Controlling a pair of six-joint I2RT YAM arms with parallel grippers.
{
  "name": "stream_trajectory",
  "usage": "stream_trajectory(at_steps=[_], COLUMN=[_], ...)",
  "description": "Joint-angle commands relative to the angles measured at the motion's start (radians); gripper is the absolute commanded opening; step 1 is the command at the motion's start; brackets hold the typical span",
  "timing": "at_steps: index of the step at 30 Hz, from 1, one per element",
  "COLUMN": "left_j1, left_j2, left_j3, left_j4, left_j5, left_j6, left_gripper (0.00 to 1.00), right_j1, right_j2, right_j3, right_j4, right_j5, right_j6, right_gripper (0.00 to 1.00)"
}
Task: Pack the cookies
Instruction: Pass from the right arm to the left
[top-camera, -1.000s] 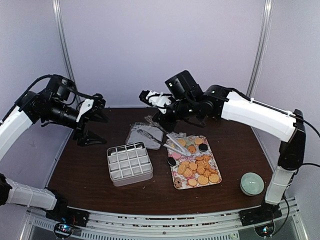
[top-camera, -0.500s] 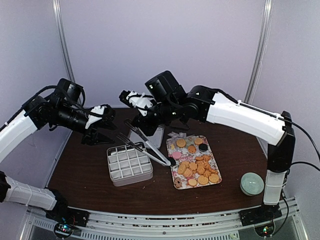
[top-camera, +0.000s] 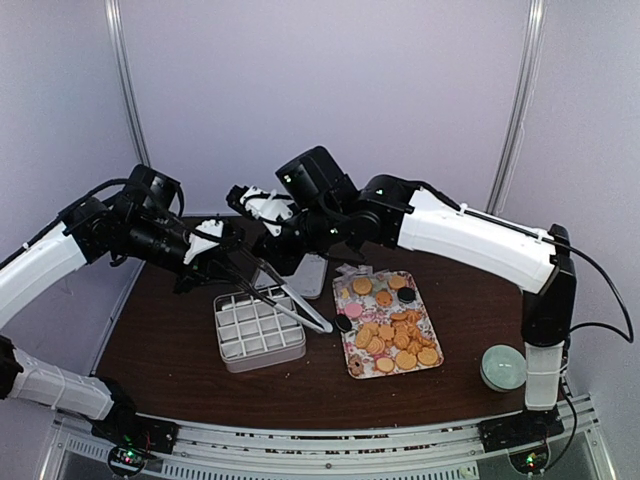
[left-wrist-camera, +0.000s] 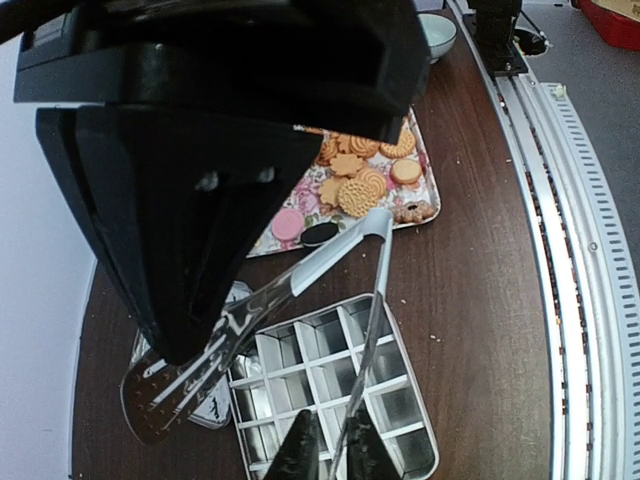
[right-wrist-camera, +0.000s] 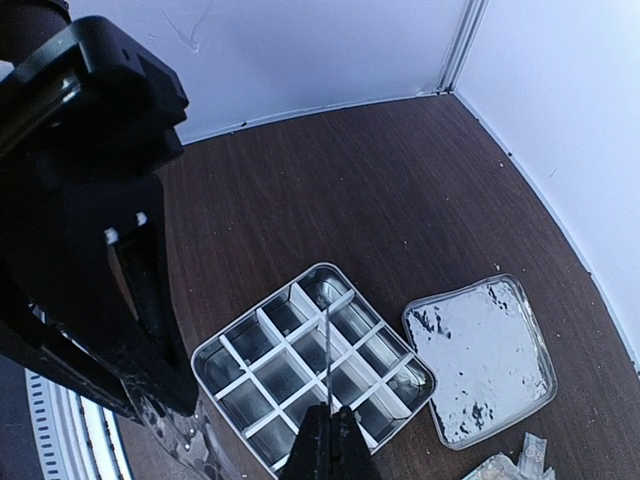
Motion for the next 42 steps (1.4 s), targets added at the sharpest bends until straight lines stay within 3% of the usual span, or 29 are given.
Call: stream_trajectory(at_steps=[1,7,12,15,17,20,23,26,29,33,37,38,42], left_j1=[-0.005,-0.005,-0.005,-0.004,-0.004,-0.003,-0.003,0.014,0.056,0.102,0.13,0.136,0.149], left_j2=[0.002,0.001,0.001,-0.006,-0.011,-0.014,-0.015,-0.013,-0.004,0.008,0.006,0.006,0.001], left_j3=[-0.02,-0.014,0.004,0.004,0.001,0.008,0.026,0.043,0.058,0.073,0.08,0.083,0.093], left_j4=[0.044,0.045,0.045,0.076,0.096,0.121,0.141,0.164,0.189,0.201,0.21,0.21,0.187], left_j5=[-0.024,-0.012,0.018,0.022,0.019,0.019,0.016,0.017,0.04,0.06,0.066,0.069,0.085], left_j6=[-0.027,-0.046,-0.073,-0.121,-0.154,-0.198,-0.242,-0.295,-0.37,-0.421,-0.447,-0.454,-0.452], left_gripper=[0.09,0.0,0.0,0.0,0.0,0.0,0.0,0.0,0.0,0.0,0.0,0.0,0.0], right_j1=[0.009,0.01,0.01,-0.001,-0.031,-0.102,-0.2,-0.318,-0.459,-0.672,-0.717,-0.718,-0.706], right_j2=[0.002,0.002,-0.028,-0.086,-0.13,-0.224,-0.337,-0.443,-0.527,-0.542,-0.514,-0.503,-0.457], right_j3=[0.035,0.059,0.003,-0.105,-0.167,-0.278,-0.435,-0.595,-0.708,-0.82,-0.904,-0.923,-0.965], right_j4=[0.054,0.068,0.131,0.211,0.258,0.323,0.402,0.432,0.368,0.256,0.113,0.091,0.032], right_j5=[-0.016,-0.048,-0.058,-0.036,-0.026,-0.028,-0.024,0.008,0.134,0.009,0.189,0.201,0.234], right_j6=[0.031,0.028,0.023,0.017,0.053,0.138,0.24,0.371,0.573,0.71,0.737,0.738,0.724], right_gripper=[0.0,0.02,0.42,0.52,0.64,0.93,1.0,1.0,1.0,0.98,0.42,0.35,0.23])
